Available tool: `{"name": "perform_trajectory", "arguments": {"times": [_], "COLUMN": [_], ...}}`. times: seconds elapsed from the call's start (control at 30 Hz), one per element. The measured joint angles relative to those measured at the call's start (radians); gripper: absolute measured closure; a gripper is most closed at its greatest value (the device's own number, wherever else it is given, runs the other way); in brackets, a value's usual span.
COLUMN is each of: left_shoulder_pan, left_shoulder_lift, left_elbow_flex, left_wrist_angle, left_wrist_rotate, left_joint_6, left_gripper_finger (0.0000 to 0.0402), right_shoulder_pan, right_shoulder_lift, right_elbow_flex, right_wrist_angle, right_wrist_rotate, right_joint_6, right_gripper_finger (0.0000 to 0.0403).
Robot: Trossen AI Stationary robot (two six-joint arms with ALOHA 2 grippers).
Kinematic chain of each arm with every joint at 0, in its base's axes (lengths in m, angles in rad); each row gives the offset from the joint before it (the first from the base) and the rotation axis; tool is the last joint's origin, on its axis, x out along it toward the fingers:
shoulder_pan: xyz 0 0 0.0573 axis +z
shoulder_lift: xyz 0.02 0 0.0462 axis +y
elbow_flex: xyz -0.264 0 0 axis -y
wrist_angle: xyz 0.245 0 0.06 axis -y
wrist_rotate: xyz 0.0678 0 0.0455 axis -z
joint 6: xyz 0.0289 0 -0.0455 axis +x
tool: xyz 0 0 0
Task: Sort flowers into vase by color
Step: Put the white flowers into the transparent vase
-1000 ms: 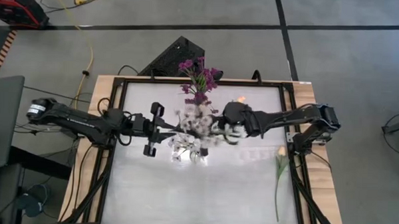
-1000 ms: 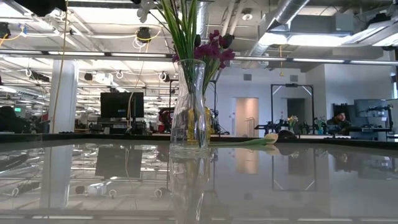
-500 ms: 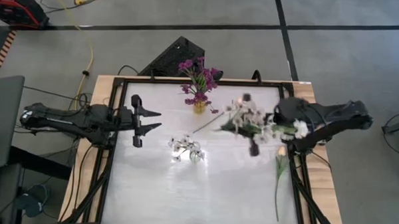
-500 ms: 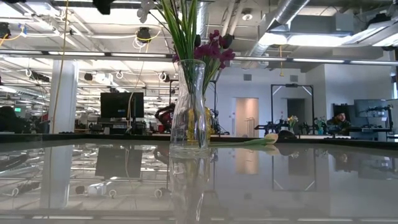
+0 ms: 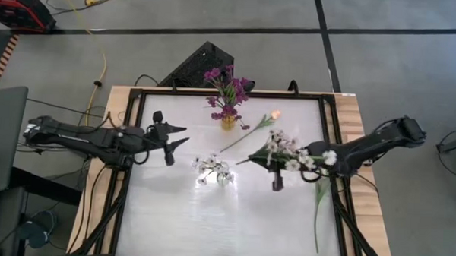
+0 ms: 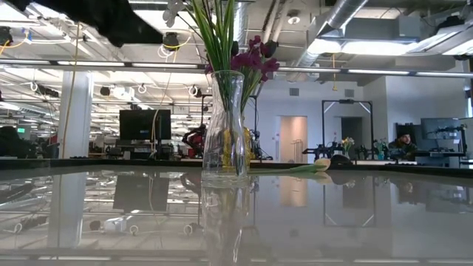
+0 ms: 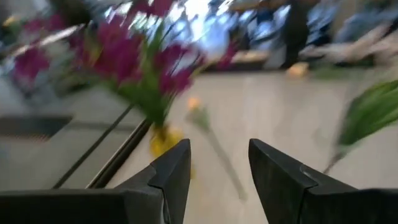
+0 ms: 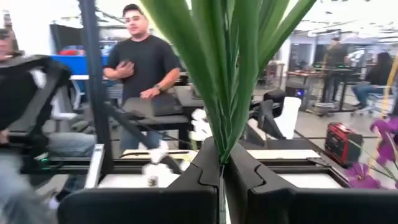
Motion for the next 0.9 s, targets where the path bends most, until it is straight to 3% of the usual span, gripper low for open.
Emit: {"name": "perform_trajectory", "arguments": {"times": [0.2,0.43,0.73,0.9], "left_shoulder_pan": [0.000,0.000,0.000,0.000], "left_shoulder_lift": [0.073,0.132,0.142,0.142], "left_elbow_flex": [0.000,0.000,0.000,0.000], "left_wrist_angle": [-0.059,-0.061,-0.061,-0.060], "left_wrist_rotate": [-0.045,-0.048,-0.051,-0.051], "left_joint_6": [-0.061,-0.068,-0.049,-0.049], "left_gripper_finger": [0.0248,0.0248,0.0248,0.0248], "right_shoulder_pan": [-0.080,-0.143,-0.149,-0.150], "right_shoulder_lift": [0.122,0.229,0.311,0.346], "right_elbow_flex": [-0.010,-0.011,-0.011,-0.009], "right_wrist_angle": [0.120,0.221,0.234,0.230], "right_wrist_rotate": [-0.022,-0.141,-0.146,-0.145], "right_joint_6": [0.054,0.135,0.195,0.186], "right_gripper_finger": [0.0373,0.0373,0.0370,0.0349]}}
